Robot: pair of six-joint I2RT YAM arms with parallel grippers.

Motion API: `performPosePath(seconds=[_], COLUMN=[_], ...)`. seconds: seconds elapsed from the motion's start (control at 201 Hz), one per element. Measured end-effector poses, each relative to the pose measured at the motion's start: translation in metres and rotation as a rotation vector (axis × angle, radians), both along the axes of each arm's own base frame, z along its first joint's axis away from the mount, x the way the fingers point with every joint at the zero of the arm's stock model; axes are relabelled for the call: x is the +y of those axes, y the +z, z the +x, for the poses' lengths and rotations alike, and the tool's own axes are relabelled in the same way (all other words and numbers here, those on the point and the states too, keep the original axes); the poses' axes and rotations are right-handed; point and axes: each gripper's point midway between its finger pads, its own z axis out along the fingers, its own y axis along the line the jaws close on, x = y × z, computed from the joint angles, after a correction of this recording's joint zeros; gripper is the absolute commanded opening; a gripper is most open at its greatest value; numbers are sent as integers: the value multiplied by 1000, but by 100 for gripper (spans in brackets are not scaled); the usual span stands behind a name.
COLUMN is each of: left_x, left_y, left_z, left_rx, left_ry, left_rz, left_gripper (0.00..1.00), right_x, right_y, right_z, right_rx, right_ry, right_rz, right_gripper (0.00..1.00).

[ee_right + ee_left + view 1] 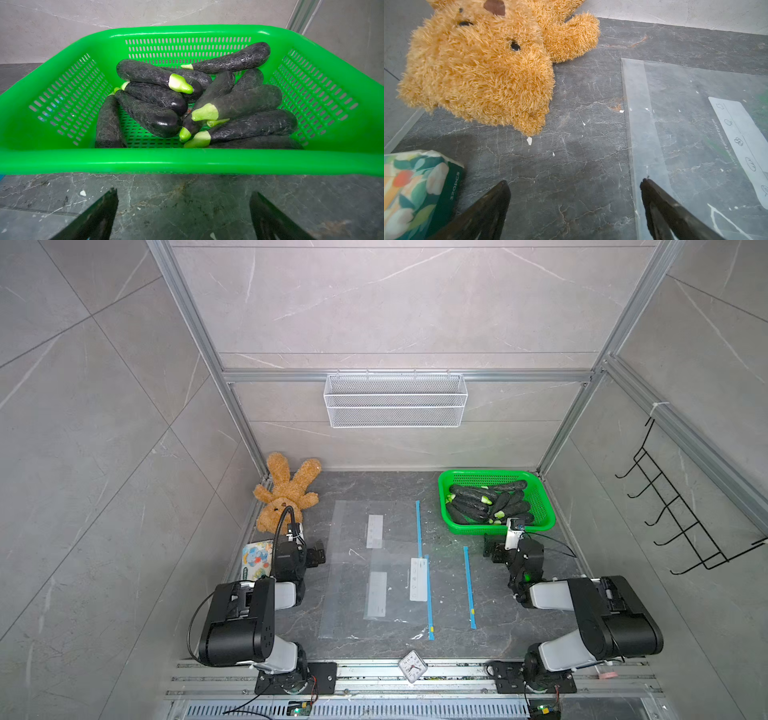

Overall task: Place the eggplant in a zip-top bag and seal the zipper
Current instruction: Move the zipper food storage bag to the center of the board.

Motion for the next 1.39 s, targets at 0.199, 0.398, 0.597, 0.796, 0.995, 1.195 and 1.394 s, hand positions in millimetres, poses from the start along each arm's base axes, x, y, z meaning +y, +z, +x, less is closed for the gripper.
performPosePath(seconds=[0.199, 0.398, 0.597, 0.796, 0.995, 1.195, 1.394], left_x=[0, 0, 0, 0, 1, 1, 1], left_y=[0, 0, 0, 0, 0, 0, 2], left_z=[0, 0, 0, 0, 0, 0, 3], left_rx=[0, 0, 0, 0, 0, 0, 39], left_ry=[0, 0, 0, 3, 3, 4, 6], left_rz=[0, 0, 0, 1, 1, 1, 0], left_gripper=[100, 100, 100, 100, 100, 100, 100], right_x=[0, 0, 0, 0, 0, 0, 2], right_y=[0, 0, 0, 0, 0, 0, 7], right_z=[0, 0, 0, 0, 0, 0, 1], right_rx=[0, 0, 0, 0, 0, 0, -32], right_ry=[0, 0, 0, 0, 0, 0, 11], right_rz=[0, 0, 0, 0, 0, 0, 5], right_gripper=[100, 100, 100, 100, 100, 100, 100])
